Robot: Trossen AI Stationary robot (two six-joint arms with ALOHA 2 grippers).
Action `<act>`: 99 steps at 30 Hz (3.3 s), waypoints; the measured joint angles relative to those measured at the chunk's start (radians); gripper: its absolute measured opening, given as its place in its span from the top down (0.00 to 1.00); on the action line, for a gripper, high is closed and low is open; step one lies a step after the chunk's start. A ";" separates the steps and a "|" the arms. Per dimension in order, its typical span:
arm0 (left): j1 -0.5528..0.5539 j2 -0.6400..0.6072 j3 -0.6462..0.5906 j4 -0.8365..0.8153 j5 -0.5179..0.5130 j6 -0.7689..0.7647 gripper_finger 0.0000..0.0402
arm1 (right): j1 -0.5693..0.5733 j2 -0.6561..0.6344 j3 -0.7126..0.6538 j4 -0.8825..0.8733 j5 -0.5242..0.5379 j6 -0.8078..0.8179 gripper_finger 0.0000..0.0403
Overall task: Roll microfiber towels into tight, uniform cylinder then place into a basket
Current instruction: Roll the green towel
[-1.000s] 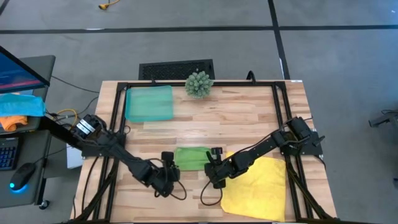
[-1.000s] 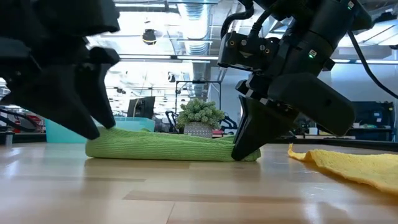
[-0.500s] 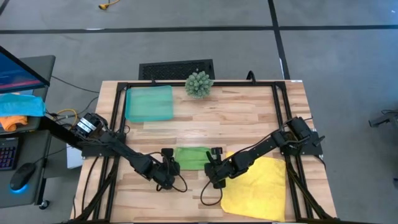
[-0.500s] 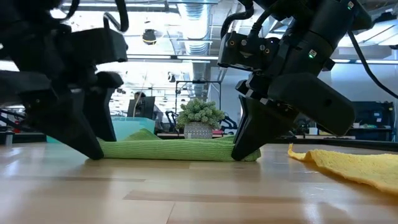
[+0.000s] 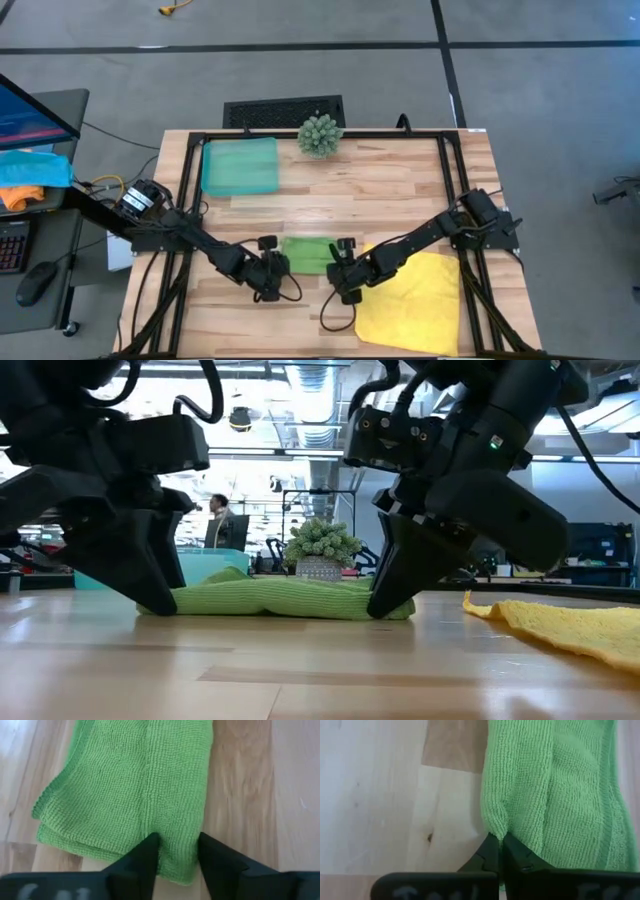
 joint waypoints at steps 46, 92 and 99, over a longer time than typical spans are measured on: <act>0.414 -0.062 0.032 -0.145 0.803 -0.885 0.94 | -0.023 0.001 0.156 -0.024 -0.274 0.293 0.94; 0.412 0.005 0.029 -0.073 0.921 -0.796 0.94 | 0.056 -0.029 0.157 -0.042 0.207 -0.076 0.71; 0.412 0.005 0.029 -0.066 0.931 -0.787 0.94 | 0.040 0.009 0.156 -0.079 0.131 -0.026 0.71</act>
